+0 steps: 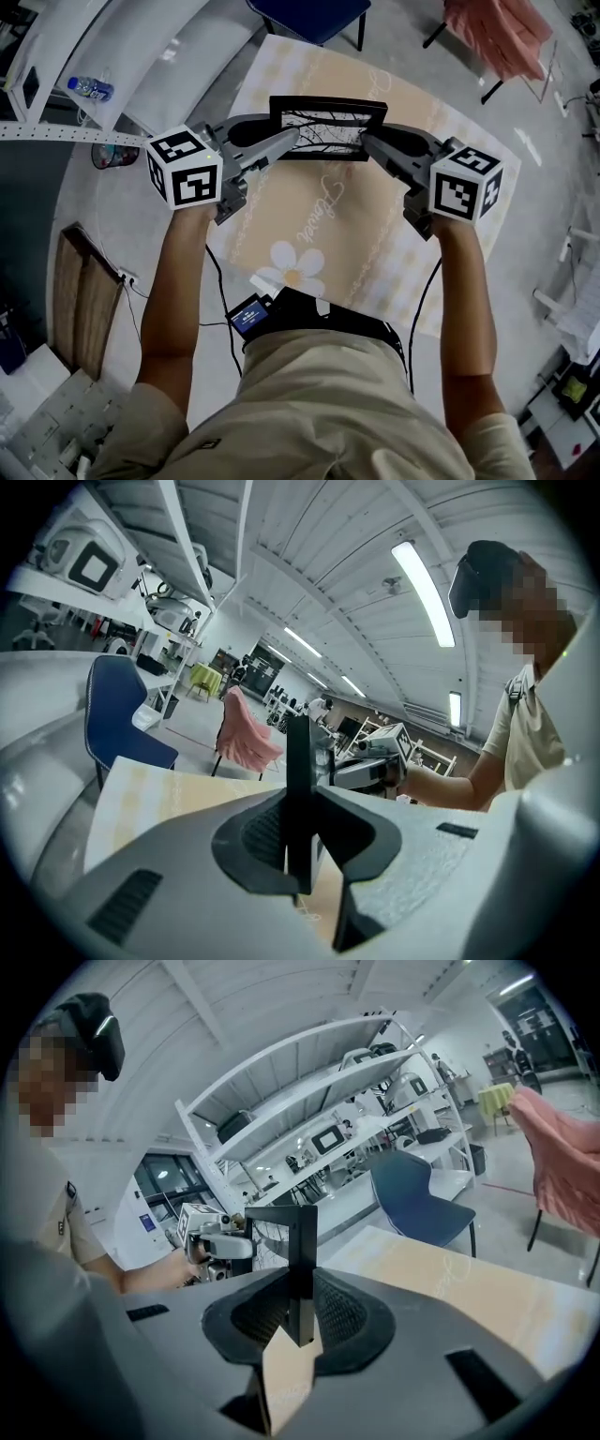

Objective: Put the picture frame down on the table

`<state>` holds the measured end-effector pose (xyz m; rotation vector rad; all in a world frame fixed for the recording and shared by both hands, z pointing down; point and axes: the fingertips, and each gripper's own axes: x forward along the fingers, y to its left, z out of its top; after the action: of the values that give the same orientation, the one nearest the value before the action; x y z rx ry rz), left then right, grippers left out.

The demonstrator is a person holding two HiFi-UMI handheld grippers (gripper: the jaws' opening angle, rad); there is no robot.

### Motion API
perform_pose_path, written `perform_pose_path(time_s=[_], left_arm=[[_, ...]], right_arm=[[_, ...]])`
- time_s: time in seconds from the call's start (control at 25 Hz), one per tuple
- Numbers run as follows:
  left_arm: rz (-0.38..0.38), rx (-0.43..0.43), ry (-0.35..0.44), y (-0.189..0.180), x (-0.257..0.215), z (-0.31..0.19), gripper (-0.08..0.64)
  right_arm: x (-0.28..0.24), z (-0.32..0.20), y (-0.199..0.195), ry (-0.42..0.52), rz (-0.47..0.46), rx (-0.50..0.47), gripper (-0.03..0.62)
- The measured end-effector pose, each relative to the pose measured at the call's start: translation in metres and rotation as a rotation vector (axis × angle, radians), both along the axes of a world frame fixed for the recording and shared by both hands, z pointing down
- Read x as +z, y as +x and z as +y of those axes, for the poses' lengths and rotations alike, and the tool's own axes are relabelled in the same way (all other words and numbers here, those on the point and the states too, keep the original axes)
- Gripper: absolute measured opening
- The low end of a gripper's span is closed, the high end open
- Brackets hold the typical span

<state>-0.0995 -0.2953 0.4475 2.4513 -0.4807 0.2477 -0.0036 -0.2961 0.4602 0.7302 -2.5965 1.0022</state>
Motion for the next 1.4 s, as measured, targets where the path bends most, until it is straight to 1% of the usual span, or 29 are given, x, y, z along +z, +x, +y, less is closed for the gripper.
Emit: perform_pose_path(time_s=[0.2, 0.76, 1.08, 1.28, 1.4], left_arm=[[-0.014, -0.016, -0.054, 0.004, 0.035, -0.011, 0.061], [-0.082, -0.049, -0.153, 0.016, 0.120, -0.045, 0.062], [-0.119, -0.060, -0.190, 0.018, 0.157, -0.059, 0.069], [-0.148, -0.058, -0.198, 0.019, 0.176, -0.064, 0.074], [-0.182, -0.055, -0.197, 0.019, 0.186, -0.066, 0.077]], right_arm=[[0.035, -0.012, 0.004, -0.048, 0.007, -0.002, 0.072], [0.122, -0.044, 0.015, -0.145, 0.036, 0.006, 0.074], [0.157, -0.058, 0.017, -0.179, 0.071, 0.008, 0.074], [0.175, -0.063, 0.018, -0.189, 0.123, 0.010, 0.077], [0.185, -0.065, 0.018, -0.199, 0.154, 0.010, 0.078]])
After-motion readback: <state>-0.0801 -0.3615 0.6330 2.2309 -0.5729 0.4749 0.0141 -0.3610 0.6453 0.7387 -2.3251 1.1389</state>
